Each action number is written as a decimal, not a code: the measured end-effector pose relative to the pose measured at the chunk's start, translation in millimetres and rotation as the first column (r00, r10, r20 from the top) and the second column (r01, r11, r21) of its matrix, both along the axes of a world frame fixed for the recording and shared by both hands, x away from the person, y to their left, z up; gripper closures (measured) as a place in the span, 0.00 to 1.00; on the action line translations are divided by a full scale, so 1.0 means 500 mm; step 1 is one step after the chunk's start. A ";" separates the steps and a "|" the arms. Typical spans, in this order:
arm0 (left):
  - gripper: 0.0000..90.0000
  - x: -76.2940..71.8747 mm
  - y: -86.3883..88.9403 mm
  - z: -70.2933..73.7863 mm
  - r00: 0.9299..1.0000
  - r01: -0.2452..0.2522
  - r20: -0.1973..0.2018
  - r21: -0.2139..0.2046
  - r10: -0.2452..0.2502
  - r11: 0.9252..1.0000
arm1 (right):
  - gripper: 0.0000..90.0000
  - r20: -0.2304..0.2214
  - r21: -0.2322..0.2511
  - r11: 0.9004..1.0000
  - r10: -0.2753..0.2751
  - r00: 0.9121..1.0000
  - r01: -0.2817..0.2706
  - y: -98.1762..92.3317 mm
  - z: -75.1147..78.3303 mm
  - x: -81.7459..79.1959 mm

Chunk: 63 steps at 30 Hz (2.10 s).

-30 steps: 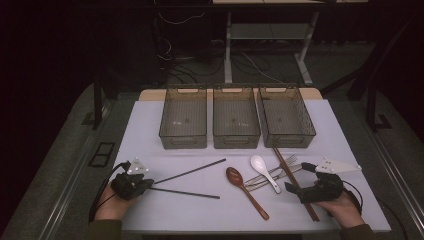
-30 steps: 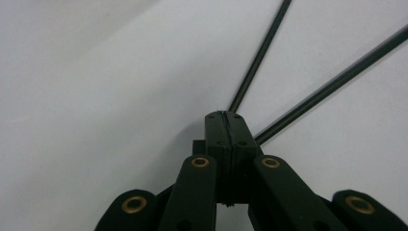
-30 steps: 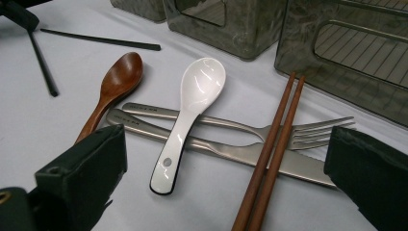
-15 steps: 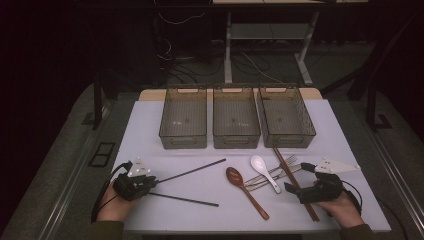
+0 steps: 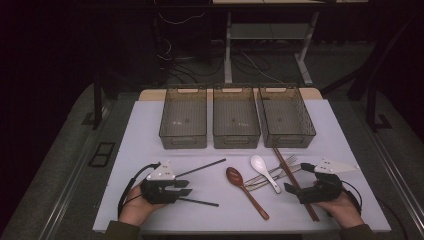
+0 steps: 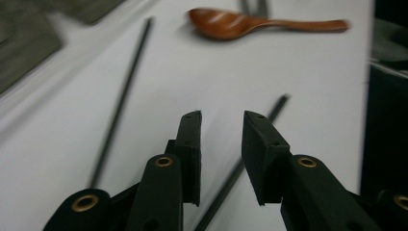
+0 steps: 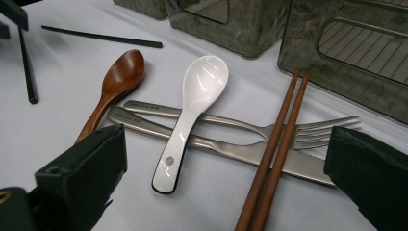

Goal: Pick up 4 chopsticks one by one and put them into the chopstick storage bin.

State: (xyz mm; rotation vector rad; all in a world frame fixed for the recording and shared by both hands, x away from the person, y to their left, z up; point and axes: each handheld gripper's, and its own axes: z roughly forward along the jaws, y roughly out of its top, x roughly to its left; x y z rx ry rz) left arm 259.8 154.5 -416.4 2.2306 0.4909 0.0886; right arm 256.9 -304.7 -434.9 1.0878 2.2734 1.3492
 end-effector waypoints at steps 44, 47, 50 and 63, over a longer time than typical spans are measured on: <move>0.93 0.021 -0.142 -0.055 0.974 0.223 0.003 0.095 -0.225 0.970 | 0.01 -0.008 0.000 1.000 -0.008 1.000 0.008 -0.002 -0.002 -0.001; 0.93 0.031 -0.142 -0.051 0.980 0.196 0.007 0.099 -0.198 0.976 | 0.01 -0.008 0.001 1.000 -0.008 1.000 0.008 -0.002 -0.002 -0.001; 0.93 0.046 -0.147 -0.050 0.987 0.157 0.009 0.116 -0.159 0.981 | 0.01 -0.007 -0.002 1.000 -0.007 1.000 0.007 -0.002 -0.002 -0.001; 0.93 0.125 -0.178 -0.052 0.999 -0.019 0.030 0.140 0.015 0.990 | 0.01 -0.009 -0.001 1.000 -0.008 1.000 0.008 -0.003 -0.002 -0.002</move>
